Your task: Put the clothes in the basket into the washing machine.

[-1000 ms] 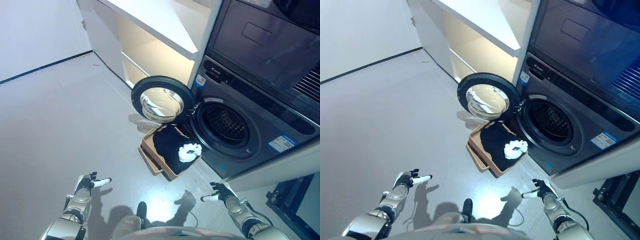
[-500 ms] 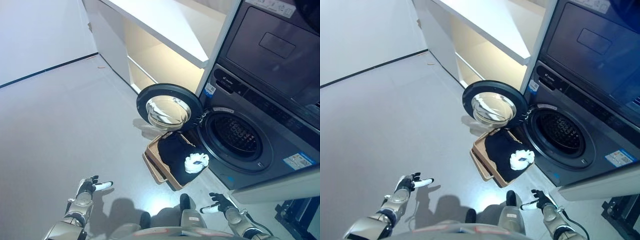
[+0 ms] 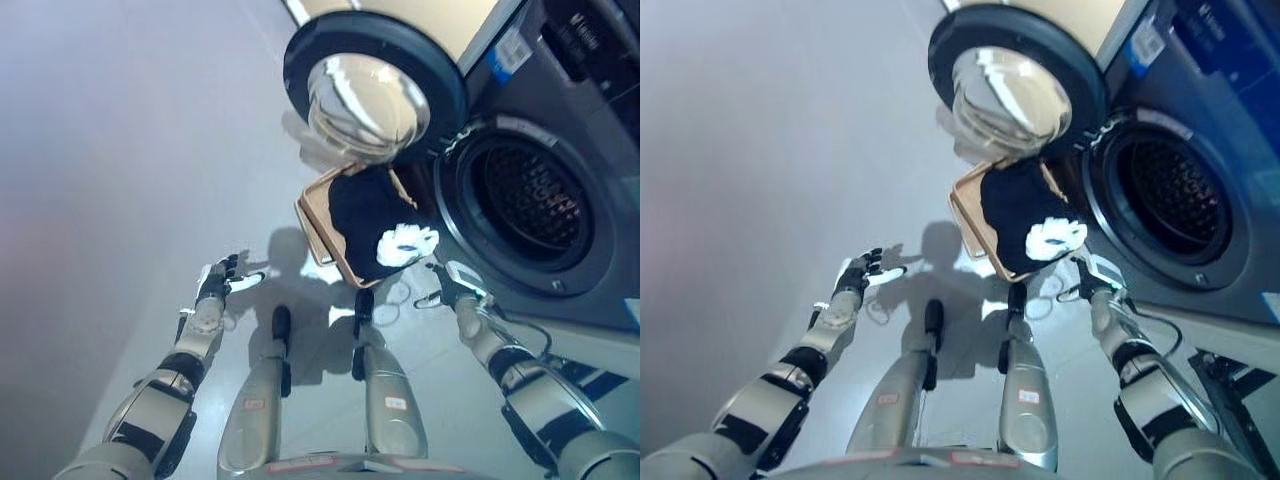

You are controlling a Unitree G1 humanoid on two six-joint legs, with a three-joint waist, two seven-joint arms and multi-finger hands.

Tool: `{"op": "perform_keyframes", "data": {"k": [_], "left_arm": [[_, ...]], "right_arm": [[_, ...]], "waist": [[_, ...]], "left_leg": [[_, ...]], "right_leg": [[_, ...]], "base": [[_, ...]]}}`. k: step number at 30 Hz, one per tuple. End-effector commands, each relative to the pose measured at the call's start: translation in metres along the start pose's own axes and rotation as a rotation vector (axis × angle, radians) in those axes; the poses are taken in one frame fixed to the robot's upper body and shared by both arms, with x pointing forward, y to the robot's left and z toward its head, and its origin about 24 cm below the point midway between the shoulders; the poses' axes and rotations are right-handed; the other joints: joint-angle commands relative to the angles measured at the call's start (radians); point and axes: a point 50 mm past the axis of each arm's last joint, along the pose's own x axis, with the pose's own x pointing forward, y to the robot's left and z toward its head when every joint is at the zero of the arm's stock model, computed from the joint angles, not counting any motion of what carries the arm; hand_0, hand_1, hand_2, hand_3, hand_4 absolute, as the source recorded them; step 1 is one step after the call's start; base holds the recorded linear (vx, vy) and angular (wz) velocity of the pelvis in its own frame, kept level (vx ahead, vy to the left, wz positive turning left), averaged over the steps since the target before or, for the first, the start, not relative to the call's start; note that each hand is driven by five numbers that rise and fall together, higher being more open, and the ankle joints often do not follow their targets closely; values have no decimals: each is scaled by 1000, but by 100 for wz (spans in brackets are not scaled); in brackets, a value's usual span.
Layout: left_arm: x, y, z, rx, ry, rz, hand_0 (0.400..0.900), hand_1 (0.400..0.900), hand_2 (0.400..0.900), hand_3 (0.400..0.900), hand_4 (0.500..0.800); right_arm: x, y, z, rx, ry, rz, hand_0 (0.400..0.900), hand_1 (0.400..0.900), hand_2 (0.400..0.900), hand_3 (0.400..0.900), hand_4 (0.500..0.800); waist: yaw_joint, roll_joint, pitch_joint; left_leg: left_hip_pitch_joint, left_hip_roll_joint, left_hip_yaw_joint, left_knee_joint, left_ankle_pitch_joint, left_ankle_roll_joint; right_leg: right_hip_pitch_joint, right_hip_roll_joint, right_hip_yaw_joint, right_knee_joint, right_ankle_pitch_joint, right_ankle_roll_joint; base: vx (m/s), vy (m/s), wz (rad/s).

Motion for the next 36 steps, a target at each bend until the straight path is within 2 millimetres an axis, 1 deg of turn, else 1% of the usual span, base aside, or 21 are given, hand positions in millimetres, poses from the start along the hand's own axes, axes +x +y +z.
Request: {"op": "perform_keyframes", "data": {"k": [1, 3, 6, 7, 10, 13, 15, 20, 24, 25, 27, 28, 29, 30, 31, 32, 34, 35, 36], "left_arm": [[5, 26, 11, -59, -51, 110, 900, 900, 900, 900, 800], [6, 25, 15, -76, -58, 109, 900, 900, 900, 900, 800], [7, 18, 23, -102, -84, 90, 900, 900, 900, 900, 800], [7, 18, 25, -109, -92, 88, 900, 900, 900, 900, 800], [8, 13, 39, -128, -143, 78, 900, 900, 900, 900, 800], [6, 8, 53, -158, -201, 64, 900, 900, 900, 900, 800], [4, 4, 65, -171, -257, 48, 900, 900, 900, 900, 800], [2, 0, 72, -183, -291, 37, 900, 900, 900, 900, 800], [1, 1, 76, -187, -309, 46, 900, 900, 900, 900, 800], [1, 1, 76, -187, -309, 46, 900, 900, 900, 900, 800], [0, 1, 81, -199, -329, 45, 900, 900, 900, 900, 800], [-1, 0, 82, -202, -332, 43, 900, 900, 900, 900, 800], [-1, 1, 84, -206, -341, 43, 900, 900, 900, 900, 800], [-1, 1, 84, -206, -341, 43, 900, 900, 900, 900, 800], [-3, 0, 85, -211, -348, 42, 900, 900, 900, 900, 800], [-3, 0, 85, -211, -348, 42, 900, 900, 900, 900, 800], [-4, 0, 86, -215, -359, 38, 900, 900, 900, 900, 800], [-4, 0, 86, -215, -358, 38, 900, 900, 900, 900, 800], [-5, 0, 86, -222, -360, 36, 900, 900, 900, 900, 800]], "right_arm": [[4, -32, -17, -128, 58, -105, 900, 900, 900, 900, 800], [8, -47, -14, -176, 54, -138, 900, 900, 900, 900, 800], [11, -68, -16, -223, 78, -201, 900, 900, 900, 900, 800], [12, -75, -14, -222, 74, -223, 900, 900, 900, 900, 800], [13, -93, -12, -188, 81, -305, 900, 900, 900, 900, 800], [13, -110, -15, -154, 111, -373, 900, 900, 900, 900, 800], [12, -118, -18, -156, 126, -396, 900, 900, 900, 900, 800], [9, -138, -23, -145, 158, -483, 900, 900, 900, 900, 800], [7, -158, -21, -183, 165, -571, 900, 900, 900, 900, 800], [7, -158, -21, -183, 165, -571, 900, 900, 900, 900, 800], [5, -168, -22, -200, 178, -600, 900, 900, 900, 900, 800], [4, -169, -25, -207, 191, -601, 900, 900, 900, 900, 800], [3, -174, -26, -207, 202, -611, 900, 900, 900, 900, 800], [3, -174, -26, -207, 202, -611, 900, 900, 900, 900, 800], [2, -180, -26, -194, 207, -631, 900, 900, 900, 900, 800], [2, -180, -26, -194, 207, -631, 900, 900, 900, 900, 800], [0, -188, -28, -184, 218, -650, 900, 900, 900, 900, 800], [0, -188, -28, -184, 219, -650, 900, 900, 900, 900, 800], [-1, -191, -29, -181, 226, -658, 900, 900, 900, 900, 800]], "waist": [[26, 22, -6], [35, 39, 6], [49, 66, 23], [51, 72, 29], [60, 91, 52], [70, 109, 65], [73, 119, 75], [78, 138, 78], [82, 143, 81], [82, 143, 80], [86, 148, 77], [91, 152, 73], [94, 154, 72], [94, 154, 71], [96, 156, 72], [96, 155, 71], [100, 159, 73], [100, 159, 72], [102, 161, 74]], "left_leg": [[-38, 15, -6, 14, -23, -52], [-62, 15, -6, 5, -10, -57], [-97, 10, -10, 5, 1, -64], [-108, 9, -11, 6, 4, -66], [-142, 9, -14, 22, 3, -71], [-186, 0, -18, 54, -2, -69], [-216, -6, -22, 82, -8, -67], [-285, -21, -24, 143, -28, -60], [-353, -27, -26, 220, -51, -57], [-354, -27, -25, 221, -51, -57], [-404, -29, -32, 269, -66, -58], [-410, -24, -37, 297, -106, -61], [-427, -25, -38, 315, -111, -62], [-429, -25, -38, 317, -113, -62], [-458, -24, -36, 344, -121, -62], [-459, -24, -36, 345, -121, -62], [-495, -22, -39, 389, -138, -61], [-496, -22, -38, 390, -138, -61], [-521, -24, -39, 425, -149, -61]], "right_leg": [[-49, -112, 30, 31, 81, 114], [-74, -119, 24, 34, 85, 116], [-107, -127, 21, 52, 80, 116], [-118, -129, 22, 60, 76, 115], [-157, -131, 24, 99, 61, 113], [-194, -138, 24, 143, 43, 111], [-221, -141, 29, 173, 31, 108], [-286, -148, 43, 237, 5, 103], [-348, -146, 59, 321, -34, 93], [-349, -146, 59, 322, -34, 93], [-398, -150, 68, 382, -61, 86], [-406, -144, 74, 422, -106, 91], [-420, -144, 75, 443, -116, 89], [-422, -144, 75, 446, -117, 89], [-449, -143, 81, 478, -134, 84], [-451, -143, 81, 479, -134, 84], [-491, -146, 91, 541, -161, 77], [-493, -146, 92, 541, -161, 77], [-518, -144, 98, 580, -179, 71]], "base": [[-65, -21, 13], [-63, -28, 15], [-51, -25, 17], [-38, -28, 13], [-38, -24, 12], [-24, -17, 15], [-25, -11, 17], [-2, 12, 8], [3, 5, 3], [-12, -4, 10], [30, -25, 10], [72, -44, 6], [75, -46, 3], [-17, -11, 7], [0, 0, 0], [-7, 2, 3], [0, 0, 0], [1, -21, 5], [0, -10, 4]]}}
